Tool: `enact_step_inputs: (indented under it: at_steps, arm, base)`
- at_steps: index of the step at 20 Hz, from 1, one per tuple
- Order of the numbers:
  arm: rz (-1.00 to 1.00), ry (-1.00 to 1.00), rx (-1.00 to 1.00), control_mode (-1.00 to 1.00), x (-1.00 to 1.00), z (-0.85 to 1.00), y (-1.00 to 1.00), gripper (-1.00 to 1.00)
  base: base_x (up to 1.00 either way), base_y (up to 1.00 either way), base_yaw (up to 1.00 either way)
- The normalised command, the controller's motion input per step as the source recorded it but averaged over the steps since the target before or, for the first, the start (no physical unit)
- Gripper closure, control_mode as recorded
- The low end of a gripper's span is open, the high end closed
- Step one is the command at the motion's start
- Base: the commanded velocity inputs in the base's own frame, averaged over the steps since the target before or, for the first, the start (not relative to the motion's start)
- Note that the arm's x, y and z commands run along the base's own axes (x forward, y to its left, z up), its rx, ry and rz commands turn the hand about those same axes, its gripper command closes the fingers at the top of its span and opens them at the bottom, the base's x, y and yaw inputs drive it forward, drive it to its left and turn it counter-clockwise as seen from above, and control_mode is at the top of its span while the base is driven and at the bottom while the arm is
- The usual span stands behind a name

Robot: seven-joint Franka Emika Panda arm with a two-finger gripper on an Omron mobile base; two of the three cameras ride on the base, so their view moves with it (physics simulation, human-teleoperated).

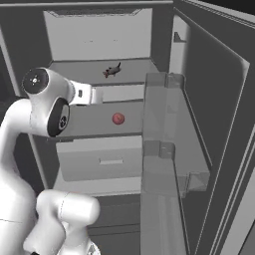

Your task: Place one onion and one fish in each tupperware on the nearby counter, to pack two identical lunches.

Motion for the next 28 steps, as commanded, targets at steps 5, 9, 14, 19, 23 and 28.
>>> enact_step_inputs:
  at_steps: [5,9,14,19,23,28]
  arm:
    - [0.00,-0.01,0.00,-1.00,0.45,0.54,0.00,-1.00]
    - [0.00,0.03,0.00,-1.00,0.55,0.15,0.00,-1.00]
    - [0.00,0.07,0.00,-1.00,0.69,0.00,0.00,-1.00]
    - [0.00,0.12,0.00,-1.00,0.72,0.00,0.00,-1.00]
    - [0.00,0.10,0.00,-1.00,0.72,0.00,-0.02,-1.00]
    - [-0.01,0.10,0.00,-1.00,0.73,-0.05,-0.08,-1.00]
  base:
    - [0.00,0.00,0.00]
    - [0.00,0.00,0.00]
    - [0.00,0.00,0.00]
    - [0.00,0.00,0.00]
    - [0.00,0.00,0.00]
    - [0.00,0.00,0.00]
